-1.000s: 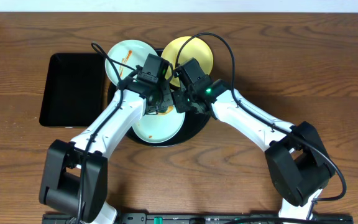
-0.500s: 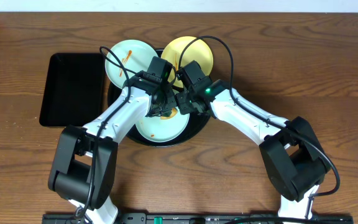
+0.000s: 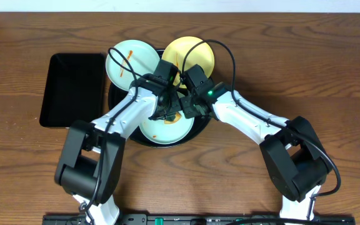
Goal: Clean dirty plates on tray and stack at the side
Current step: 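Scrub the held light-blue plate with the sponge in the left gripper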
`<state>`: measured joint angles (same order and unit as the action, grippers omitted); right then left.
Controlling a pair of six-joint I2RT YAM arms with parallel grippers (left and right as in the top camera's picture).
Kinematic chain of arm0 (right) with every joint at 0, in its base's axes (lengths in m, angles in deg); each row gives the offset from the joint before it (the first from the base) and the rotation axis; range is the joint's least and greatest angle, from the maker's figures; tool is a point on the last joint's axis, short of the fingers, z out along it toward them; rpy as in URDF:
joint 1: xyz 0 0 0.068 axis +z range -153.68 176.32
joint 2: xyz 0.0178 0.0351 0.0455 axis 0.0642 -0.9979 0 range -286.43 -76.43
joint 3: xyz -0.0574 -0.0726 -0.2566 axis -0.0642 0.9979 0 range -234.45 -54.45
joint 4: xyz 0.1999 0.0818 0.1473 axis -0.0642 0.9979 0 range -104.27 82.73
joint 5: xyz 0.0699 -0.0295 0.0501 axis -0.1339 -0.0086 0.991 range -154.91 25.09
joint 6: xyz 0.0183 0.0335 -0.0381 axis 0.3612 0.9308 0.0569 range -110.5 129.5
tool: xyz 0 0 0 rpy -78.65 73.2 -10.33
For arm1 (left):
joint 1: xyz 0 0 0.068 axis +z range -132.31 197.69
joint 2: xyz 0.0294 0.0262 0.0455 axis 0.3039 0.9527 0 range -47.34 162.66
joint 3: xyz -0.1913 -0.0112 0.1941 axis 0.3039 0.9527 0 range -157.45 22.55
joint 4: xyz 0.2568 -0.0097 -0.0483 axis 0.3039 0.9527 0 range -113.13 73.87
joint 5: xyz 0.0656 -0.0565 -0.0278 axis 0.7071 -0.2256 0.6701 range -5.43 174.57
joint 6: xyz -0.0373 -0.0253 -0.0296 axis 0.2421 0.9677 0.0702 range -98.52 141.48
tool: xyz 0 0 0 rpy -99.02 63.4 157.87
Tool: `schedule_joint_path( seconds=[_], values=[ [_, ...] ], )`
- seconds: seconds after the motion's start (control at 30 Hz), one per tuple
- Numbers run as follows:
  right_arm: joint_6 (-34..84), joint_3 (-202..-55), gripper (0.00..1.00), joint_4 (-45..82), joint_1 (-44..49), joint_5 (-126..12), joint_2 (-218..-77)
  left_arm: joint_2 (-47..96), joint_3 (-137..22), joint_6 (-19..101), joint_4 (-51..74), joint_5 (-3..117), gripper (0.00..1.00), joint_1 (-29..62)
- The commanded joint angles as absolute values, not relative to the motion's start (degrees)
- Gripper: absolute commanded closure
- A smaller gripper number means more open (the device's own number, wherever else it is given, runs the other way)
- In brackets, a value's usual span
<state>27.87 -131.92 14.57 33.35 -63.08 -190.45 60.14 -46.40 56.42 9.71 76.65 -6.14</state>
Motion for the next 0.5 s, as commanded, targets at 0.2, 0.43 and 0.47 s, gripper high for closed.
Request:
schedule_joint_path(
  seconds=[0.2, 0.43, 0.47],
  values=[
    [29.4, -136.1, 0.99, 11.9, 35.6, -56.0, -188.3, 63.9, -45.9, 54.1, 14.8, 81.4, 0.92, -10.6],
    [29.4, -135.8, 0.99, 12.8, 35.5, -56.0, -188.3, 62.8, -48.2, 54.1, 17.6, 80.9, 0.92, -7.8],
    [29.8, -135.7, 0.99, 13.0, 35.3, -56.0, -188.3, 62.3, -48.3, 54.1, 17.6, 80.5, 0.93, -7.4]
  ],
)
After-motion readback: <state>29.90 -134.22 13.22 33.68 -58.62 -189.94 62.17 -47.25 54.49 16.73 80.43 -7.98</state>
